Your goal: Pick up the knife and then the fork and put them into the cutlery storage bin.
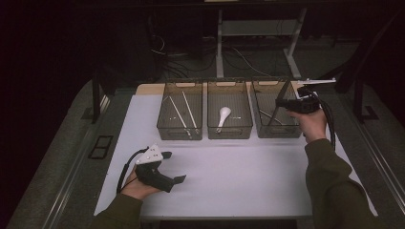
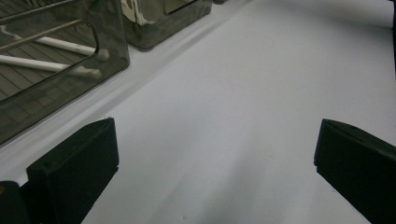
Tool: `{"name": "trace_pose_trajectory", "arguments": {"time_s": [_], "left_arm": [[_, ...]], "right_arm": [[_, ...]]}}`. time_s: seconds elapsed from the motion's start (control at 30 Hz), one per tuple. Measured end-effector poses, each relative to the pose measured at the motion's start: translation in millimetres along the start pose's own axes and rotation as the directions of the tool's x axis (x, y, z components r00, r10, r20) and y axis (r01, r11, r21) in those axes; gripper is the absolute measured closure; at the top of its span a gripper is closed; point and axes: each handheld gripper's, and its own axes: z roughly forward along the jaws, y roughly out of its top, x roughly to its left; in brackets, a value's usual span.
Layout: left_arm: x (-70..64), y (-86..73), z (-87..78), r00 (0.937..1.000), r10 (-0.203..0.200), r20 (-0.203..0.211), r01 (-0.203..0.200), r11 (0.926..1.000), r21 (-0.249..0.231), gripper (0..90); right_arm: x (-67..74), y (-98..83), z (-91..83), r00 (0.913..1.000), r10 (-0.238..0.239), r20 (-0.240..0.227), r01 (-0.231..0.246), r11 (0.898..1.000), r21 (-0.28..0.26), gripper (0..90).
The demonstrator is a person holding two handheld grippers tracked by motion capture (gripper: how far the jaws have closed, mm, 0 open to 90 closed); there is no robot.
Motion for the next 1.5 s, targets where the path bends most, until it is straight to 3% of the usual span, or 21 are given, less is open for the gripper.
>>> {"name": "trace_pose_trajectory", "arguments": {"time_s": [0.13, 0.43, 0.67, 0.77, 1.0, 1.2, 1.37, 1.5], "left_arm": [[-1.8, 0.1, 3.1, 0.9999, 0.0, 0.013, 0.0, 1.0, 0.004, 0.0], [-3.6, 0.2, 6.6, 0.9997, 0.011, 0.021, -0.011, 0.9998, 0.017, 0.0], [-5.1, 1.2, 6.8, 0.9997, 0.014, 0.022, -0.014, 0.9998, 0.014, 0.0], [-4.7, 1.2, 6.9, 0.9996, 0.014, 0.023, -0.014, 0.9998, 0.013, 0.0], [-4.5, 1.5, 6.4, 0.9995, 0.015, 0.026, -0.016, 0.9998, 0.012, 0.0], [-4.6, 1.6, 6.5, 0.9996, 0.016, 0.025, -0.017, 0.9998, 0.012, 0.0], [-4.0, 1.6, 5.7, 0.9996, 0.018, 0.023, -0.018, 0.9998, 0.009, 0.0], [-4.4, 1.6, 5.7, 0.9995, 0.02, 0.024, -0.021, 0.9997, 0.015, 0.0]], "right_arm": [[-2.7, 2.7, 4.6, 0.9999, 0.013, -0.009, -0.013, 1.0, 0.001, 88.2], [-16.3, 5.0, 23.1, 0.9974, 0.061, 0.037, -0.06, 0.998, -0.03, 85.3], [-16.4, 5.8, 40.1, 0.9963, 0.059, 0.063, -0.062, 0.997, 0.048, 82.3], [-16.2, 4.6, 44.6, 0.995, 0.073, 0.068, -0.076, 0.996, 0.047, 82.2], [-17.0, 1.5, 53.8, 0.9915, 0.034, 0.126, -0.049, 0.992, 0.115, 74.3], [-14.8, 1.5, 52.7, 0.9942, 0.024, 0.105, -0.036, 0.993, 0.111, 69.6], [-13.2, 1.7, 50.2, 0.9966, 0.023, 0.079, -0.031, 0.994, 0.105, 60.1], [-9.3, 5.6, 38.6, 0.9985, 0.013, 0.053, -0.017, 0.997, 0.072, 50.2]]}}
